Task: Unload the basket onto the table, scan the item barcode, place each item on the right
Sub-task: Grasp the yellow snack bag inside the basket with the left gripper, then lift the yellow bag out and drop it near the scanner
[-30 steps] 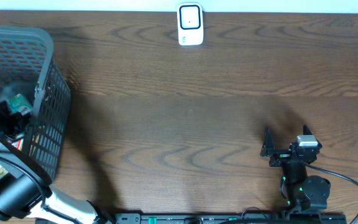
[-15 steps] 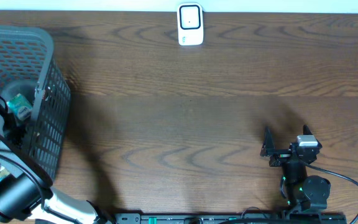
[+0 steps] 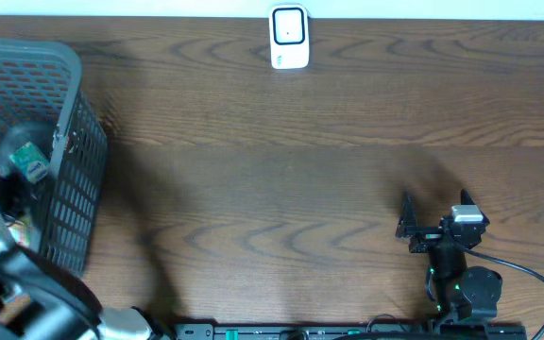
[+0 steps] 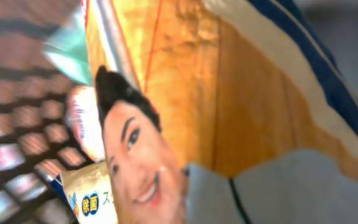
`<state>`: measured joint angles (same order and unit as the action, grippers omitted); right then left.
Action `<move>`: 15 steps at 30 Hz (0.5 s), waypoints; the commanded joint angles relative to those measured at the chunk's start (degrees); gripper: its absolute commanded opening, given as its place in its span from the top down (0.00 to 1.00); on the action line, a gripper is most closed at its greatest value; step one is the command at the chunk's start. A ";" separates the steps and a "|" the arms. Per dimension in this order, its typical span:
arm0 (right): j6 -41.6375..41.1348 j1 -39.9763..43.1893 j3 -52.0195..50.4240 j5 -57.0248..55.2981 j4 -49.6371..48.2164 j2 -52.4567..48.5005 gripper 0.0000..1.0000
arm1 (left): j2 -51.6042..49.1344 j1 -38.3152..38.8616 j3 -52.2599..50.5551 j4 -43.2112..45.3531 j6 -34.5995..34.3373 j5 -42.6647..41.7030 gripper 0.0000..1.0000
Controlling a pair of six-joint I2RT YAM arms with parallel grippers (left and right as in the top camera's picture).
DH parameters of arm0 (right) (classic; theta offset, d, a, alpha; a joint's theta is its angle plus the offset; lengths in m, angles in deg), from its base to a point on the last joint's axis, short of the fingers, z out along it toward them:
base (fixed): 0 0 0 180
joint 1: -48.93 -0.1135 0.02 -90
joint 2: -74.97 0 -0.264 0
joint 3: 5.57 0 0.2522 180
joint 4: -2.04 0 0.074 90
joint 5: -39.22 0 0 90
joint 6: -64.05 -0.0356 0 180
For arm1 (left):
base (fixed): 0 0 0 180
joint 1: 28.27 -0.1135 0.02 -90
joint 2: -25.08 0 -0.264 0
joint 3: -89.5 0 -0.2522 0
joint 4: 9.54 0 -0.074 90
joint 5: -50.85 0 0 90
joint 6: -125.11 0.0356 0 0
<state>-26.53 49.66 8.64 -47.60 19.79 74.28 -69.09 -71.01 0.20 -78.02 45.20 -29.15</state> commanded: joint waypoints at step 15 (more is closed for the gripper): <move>0.66 -0.09 -0.11 0.00 0.13 0.31 0.01 | 35.39 1.01 3.41 29.75 -18.43 -31.95 0.93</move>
<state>-26.53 49.66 8.64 -47.62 19.79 74.28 -36.68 -70.86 2.54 -52.03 32.69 -48.34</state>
